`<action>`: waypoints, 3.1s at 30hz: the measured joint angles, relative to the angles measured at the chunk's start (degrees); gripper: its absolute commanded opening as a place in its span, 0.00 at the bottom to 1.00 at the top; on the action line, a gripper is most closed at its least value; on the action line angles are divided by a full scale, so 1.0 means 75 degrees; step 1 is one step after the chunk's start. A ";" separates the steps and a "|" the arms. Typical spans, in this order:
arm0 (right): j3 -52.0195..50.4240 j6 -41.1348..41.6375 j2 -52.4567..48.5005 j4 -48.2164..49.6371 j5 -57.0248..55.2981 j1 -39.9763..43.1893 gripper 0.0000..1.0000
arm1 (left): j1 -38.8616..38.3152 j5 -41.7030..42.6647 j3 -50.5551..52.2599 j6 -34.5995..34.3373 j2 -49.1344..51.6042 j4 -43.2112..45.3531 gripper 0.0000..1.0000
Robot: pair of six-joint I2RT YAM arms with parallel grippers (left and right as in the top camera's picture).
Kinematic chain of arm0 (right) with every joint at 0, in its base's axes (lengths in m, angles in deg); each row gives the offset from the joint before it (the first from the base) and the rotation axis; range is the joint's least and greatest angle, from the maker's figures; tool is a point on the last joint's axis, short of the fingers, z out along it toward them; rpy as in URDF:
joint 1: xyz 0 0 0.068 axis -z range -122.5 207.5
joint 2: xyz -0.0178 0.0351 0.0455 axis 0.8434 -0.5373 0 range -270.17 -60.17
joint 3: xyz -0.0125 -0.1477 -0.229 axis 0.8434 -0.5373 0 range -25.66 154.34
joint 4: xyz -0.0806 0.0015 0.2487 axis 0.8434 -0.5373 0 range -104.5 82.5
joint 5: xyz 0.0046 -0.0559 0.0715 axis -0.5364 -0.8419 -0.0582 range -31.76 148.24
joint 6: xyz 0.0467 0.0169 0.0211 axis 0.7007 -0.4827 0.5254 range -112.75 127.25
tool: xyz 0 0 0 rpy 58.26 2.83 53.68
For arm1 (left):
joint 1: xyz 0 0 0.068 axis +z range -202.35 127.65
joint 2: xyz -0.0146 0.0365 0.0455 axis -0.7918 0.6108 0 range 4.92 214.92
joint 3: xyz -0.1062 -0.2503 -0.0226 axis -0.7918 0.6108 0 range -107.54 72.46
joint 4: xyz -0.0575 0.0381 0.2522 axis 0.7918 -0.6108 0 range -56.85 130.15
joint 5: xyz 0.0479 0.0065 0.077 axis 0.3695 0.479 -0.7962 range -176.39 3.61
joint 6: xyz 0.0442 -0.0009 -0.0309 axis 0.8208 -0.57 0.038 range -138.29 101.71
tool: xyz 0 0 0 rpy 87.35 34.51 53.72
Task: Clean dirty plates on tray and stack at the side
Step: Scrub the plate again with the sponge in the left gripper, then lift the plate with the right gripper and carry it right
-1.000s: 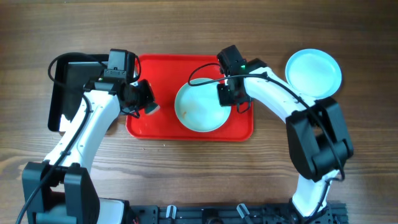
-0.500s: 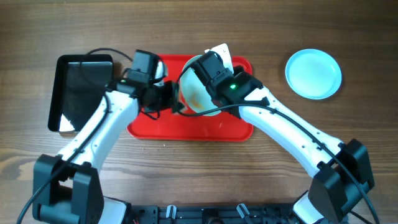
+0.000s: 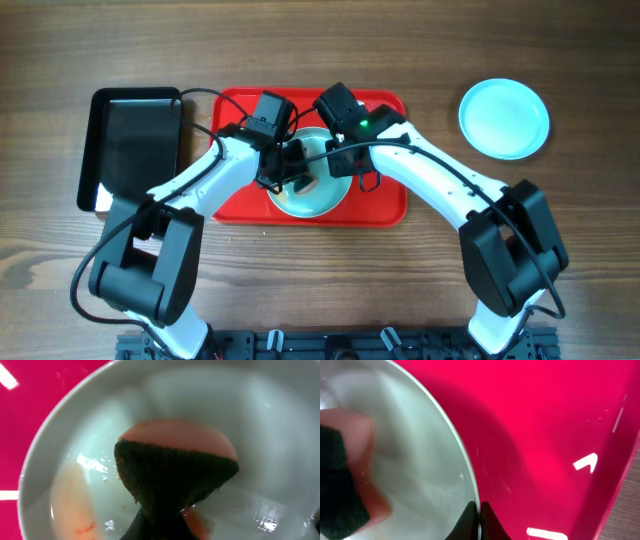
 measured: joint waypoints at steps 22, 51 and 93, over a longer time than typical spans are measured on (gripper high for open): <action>0.0000 0.0143 -0.0012 -0.0146 -0.0146 0.0055 0.04 | -0.0023 -0.2804 0.0020 -0.0023 -0.2267 -0.1323 0.04; 0.0017 0.0189 -0.0012 -0.0239 -0.0472 0.0064 0.04 | -0.0012 -0.4214 -0.0487 -0.0125 -0.1859 -0.0956 0.04; 0.2229 -0.4928 0.0134 -0.1719 -0.7662 -0.1099 0.04 | 0.0740 -0.2731 0.0248 -0.0245 -0.1125 -0.1113 0.04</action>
